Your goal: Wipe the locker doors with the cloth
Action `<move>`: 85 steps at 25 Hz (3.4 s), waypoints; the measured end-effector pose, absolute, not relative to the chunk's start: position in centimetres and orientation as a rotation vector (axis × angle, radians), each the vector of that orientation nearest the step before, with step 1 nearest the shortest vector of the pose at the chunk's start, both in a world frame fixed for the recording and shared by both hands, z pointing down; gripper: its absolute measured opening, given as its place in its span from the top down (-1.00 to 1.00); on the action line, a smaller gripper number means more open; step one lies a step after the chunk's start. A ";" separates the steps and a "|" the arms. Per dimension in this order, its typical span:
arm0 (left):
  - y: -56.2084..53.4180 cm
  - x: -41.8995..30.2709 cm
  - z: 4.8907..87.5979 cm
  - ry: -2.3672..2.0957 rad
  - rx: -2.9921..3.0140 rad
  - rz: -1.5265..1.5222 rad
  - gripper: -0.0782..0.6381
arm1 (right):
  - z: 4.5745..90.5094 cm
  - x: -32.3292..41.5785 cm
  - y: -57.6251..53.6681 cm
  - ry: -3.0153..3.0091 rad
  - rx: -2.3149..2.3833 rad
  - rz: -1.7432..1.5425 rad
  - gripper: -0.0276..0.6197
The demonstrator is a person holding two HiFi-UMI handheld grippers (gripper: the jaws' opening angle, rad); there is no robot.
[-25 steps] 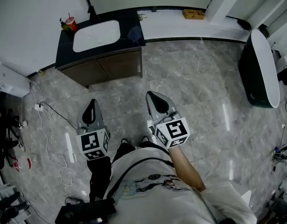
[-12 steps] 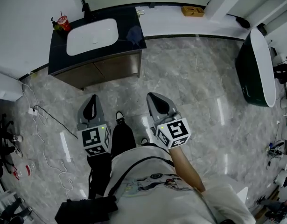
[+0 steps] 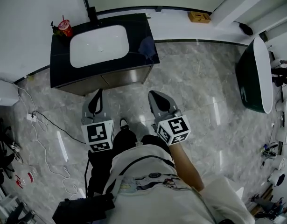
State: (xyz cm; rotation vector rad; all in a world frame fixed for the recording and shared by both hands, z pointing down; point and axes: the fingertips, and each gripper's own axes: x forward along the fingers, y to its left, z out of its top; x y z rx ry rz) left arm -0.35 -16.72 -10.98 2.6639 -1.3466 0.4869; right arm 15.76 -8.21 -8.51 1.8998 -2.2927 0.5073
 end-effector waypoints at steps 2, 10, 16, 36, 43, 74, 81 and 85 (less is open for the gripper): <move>-17.9 0.1 -10.0 -1.315 2.647 0.506 0.78 | -7.5 15.1 -9.5 -2.292 1.869 0.543 0.90; -21.5 4.2 -6.7 -1.298 2.621 0.605 0.78 | -1.5 19.4 -15.3 -2.255 1.776 0.674 0.90; -25.0 6.7 -3.9 -1.322 2.554 0.645 0.78 | 1.3 24.1 -21.1 -2.232 1.722 0.680 0.90; -31.4 11.9 9.0 -1.253 2.373 0.873 0.78 | 18.9 34.6 -35.3 -1.930 1.494 0.695 0.61; -31.0 12.2 9.8 -1.235 2.365 0.904 0.78 | 23.2 34.1 -36.8 -1.872 1.381 0.780 0.37; -19.6 5.3 6.0 -1.287 2.453 0.772 0.78 | 7.6 28.6 -20.6 -2.126 1.739 0.519 0.65; -12.8 -1.9 7.1 -1.311 2.469 0.742 0.78 | 5.7 23.1 -14.2 -2.145 1.749 0.405 0.65; -10.9 -4.4 9.2 -1.344 2.449 0.720 0.78 | 6.4 21.1 -12.3 -2.163 1.743 0.349 0.65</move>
